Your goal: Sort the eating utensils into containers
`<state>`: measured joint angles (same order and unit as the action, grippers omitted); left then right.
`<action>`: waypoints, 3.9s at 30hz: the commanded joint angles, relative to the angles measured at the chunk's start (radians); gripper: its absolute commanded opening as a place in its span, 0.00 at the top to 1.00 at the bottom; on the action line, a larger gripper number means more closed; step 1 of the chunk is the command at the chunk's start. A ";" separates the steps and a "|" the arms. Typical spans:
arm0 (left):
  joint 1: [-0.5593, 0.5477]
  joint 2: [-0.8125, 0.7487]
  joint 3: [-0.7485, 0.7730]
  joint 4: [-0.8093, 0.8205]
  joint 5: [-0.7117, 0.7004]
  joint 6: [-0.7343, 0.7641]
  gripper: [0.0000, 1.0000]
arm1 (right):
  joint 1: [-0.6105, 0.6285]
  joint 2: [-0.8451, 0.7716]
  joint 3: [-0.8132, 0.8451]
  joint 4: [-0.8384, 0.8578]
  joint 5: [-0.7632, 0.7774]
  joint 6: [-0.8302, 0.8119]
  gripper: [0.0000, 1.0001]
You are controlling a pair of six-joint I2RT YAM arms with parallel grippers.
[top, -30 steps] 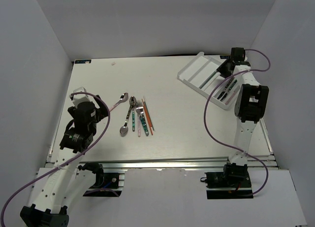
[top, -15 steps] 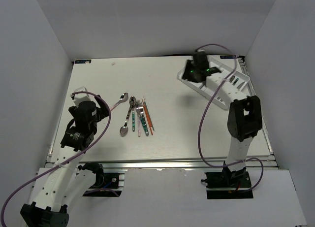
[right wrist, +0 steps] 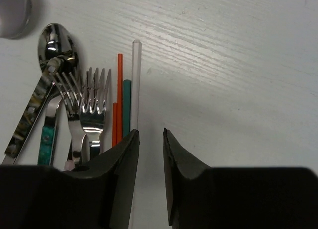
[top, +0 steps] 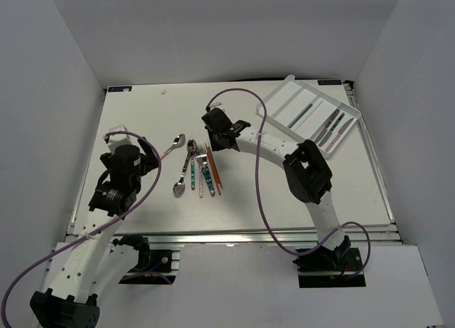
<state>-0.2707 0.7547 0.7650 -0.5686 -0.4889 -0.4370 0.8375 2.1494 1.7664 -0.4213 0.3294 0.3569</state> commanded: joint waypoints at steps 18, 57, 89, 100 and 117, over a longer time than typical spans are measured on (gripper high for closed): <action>-0.002 -0.051 -0.003 0.009 0.015 0.009 0.02 | -0.026 0.320 0.377 -0.008 -0.010 -0.093 0.65; -0.002 -0.064 -0.004 0.010 0.015 0.009 0.02 | -0.667 -0.157 -0.027 0.122 -0.187 0.112 1.00; -0.002 0.008 -0.003 0.012 0.032 0.014 0.02 | -0.965 0.210 0.340 0.240 -0.164 0.283 1.00; -0.002 0.005 -0.003 0.010 0.029 0.014 0.02 | -0.965 0.146 0.217 0.285 -0.231 0.281 0.63; -0.002 -0.020 -0.001 -0.001 -0.005 0.006 0.02 | -0.571 -0.249 -0.028 0.046 -0.081 0.007 0.11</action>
<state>-0.2707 0.7513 0.7650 -0.5682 -0.4717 -0.4339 0.0860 1.9663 1.8133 -0.2848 0.1909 0.4881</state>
